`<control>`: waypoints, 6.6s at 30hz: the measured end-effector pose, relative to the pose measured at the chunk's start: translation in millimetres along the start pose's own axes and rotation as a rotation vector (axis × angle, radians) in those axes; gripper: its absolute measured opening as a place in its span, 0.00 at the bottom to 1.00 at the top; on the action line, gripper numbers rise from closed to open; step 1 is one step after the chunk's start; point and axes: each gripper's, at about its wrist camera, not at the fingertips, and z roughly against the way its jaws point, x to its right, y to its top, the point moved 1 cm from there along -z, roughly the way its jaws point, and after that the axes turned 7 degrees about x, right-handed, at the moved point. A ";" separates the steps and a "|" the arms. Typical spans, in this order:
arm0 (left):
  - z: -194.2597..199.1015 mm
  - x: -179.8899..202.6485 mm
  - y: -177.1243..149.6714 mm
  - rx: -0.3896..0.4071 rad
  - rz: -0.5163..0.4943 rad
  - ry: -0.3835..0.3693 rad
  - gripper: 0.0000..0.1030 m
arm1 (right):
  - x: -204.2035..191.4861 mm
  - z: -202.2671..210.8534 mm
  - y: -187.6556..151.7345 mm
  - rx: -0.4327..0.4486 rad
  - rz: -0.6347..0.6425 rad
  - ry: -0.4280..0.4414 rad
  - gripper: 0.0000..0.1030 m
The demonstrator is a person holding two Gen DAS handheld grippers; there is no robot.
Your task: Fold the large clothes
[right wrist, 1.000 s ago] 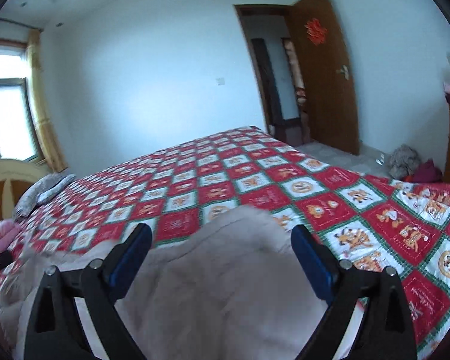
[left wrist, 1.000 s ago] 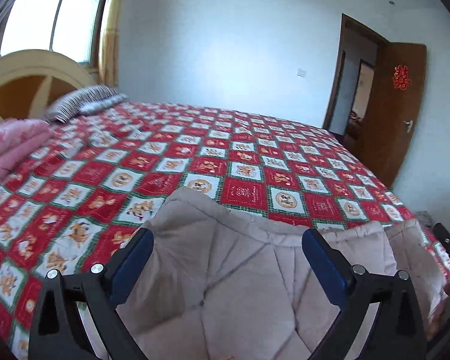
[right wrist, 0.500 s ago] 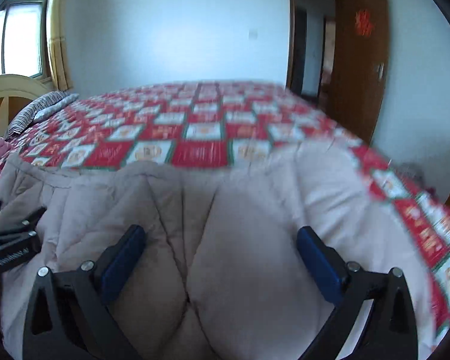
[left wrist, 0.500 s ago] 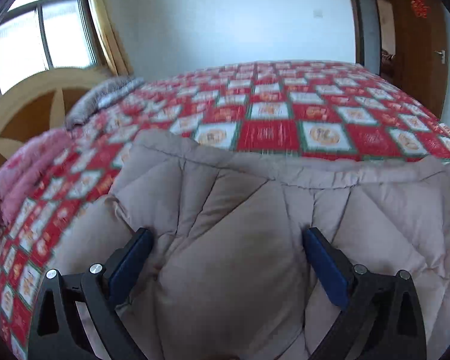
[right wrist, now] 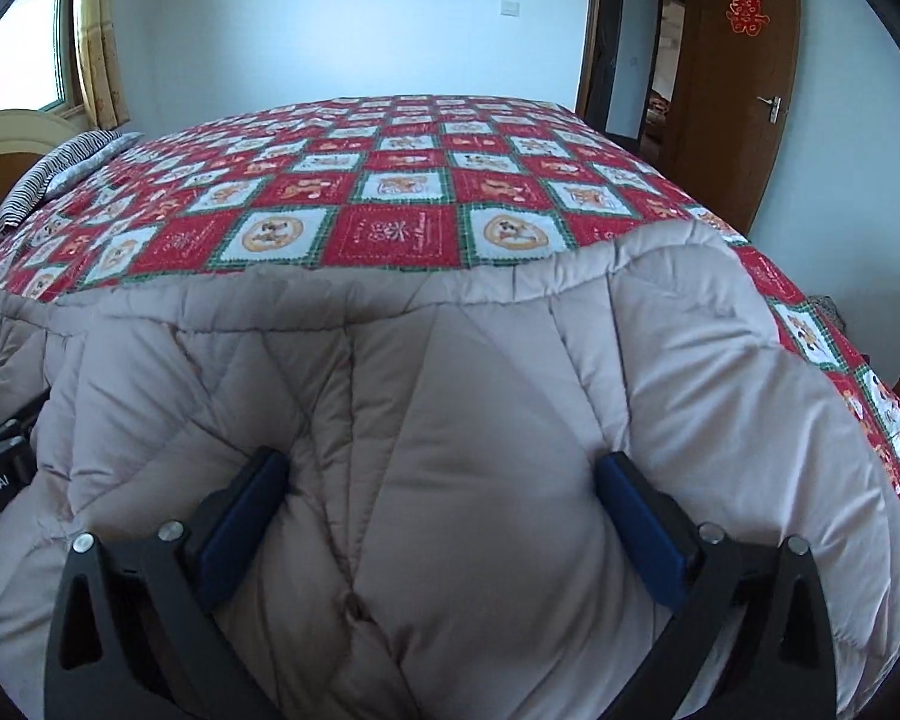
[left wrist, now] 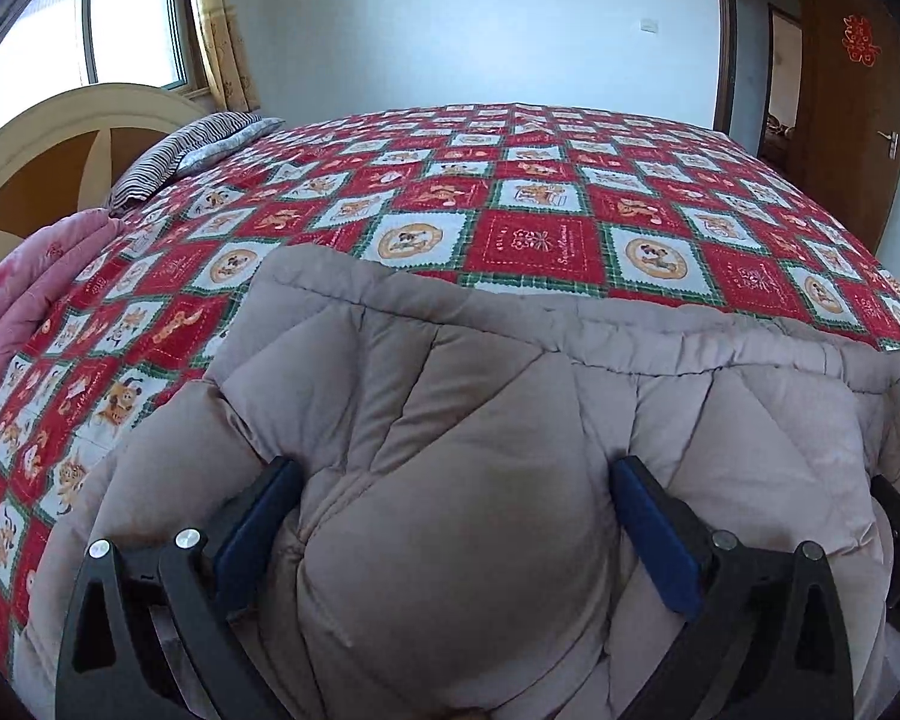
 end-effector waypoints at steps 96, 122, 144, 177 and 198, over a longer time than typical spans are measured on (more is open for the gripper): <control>113.6 -133.1 -116.3 0.018 0.411 -0.154 0.83 | -62.3 128.6 -120.7 0.022 0.247 -0.009 1.00; 234.8 -232.3 -83.4 0.234 0.290 -0.089 0.19 | -95.9 199.2 -118.9 0.132 0.338 0.251 0.98; 277.2 11.6 -22.5 0.345 -0.203 -0.397 0.17 | 89.7 176.9 -112.2 0.045 -0.043 0.108 0.80; 237.2 131.7 -134.4 0.266 -0.604 -0.453 0.17 | 155.2 155.6 -105.8 0.047 -0.209 0.084 0.80; 275.1 -50.1 -15.8 0.595 -0.034 -0.184 0.99 | 134.8 150.0 -102.3 0.045 -0.182 0.078 0.81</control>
